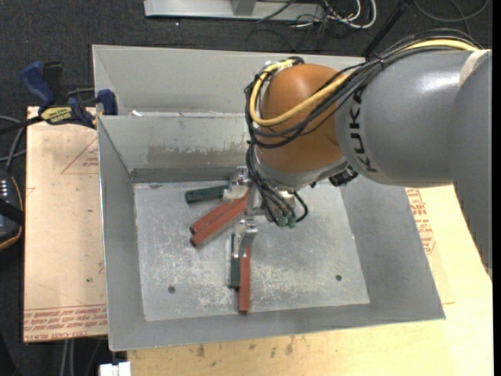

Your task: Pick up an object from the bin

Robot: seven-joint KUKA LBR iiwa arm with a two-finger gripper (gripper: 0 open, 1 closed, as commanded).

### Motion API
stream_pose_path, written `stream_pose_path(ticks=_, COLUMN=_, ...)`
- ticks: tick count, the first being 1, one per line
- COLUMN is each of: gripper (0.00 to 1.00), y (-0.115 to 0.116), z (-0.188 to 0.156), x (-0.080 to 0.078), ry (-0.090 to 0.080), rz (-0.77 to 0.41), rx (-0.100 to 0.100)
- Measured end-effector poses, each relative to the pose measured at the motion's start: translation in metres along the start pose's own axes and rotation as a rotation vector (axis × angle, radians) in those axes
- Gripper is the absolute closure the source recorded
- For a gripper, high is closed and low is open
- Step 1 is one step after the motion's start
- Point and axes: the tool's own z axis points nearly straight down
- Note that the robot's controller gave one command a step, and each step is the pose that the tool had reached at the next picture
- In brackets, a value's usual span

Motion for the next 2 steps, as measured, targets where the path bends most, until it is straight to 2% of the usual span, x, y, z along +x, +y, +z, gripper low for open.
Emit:
stream_pose_path(ticks=1, gripper=0.00, y=-0.008, z=0.062, x=-0.041, ry=-0.004, rz=-0.099, rx=0.001)
stream_pose_path(ticks=2, gripper=1.00, y=0.002, z=0.091, x=-0.017, ry=-0.020, rz=-0.400, rx=-0.003)
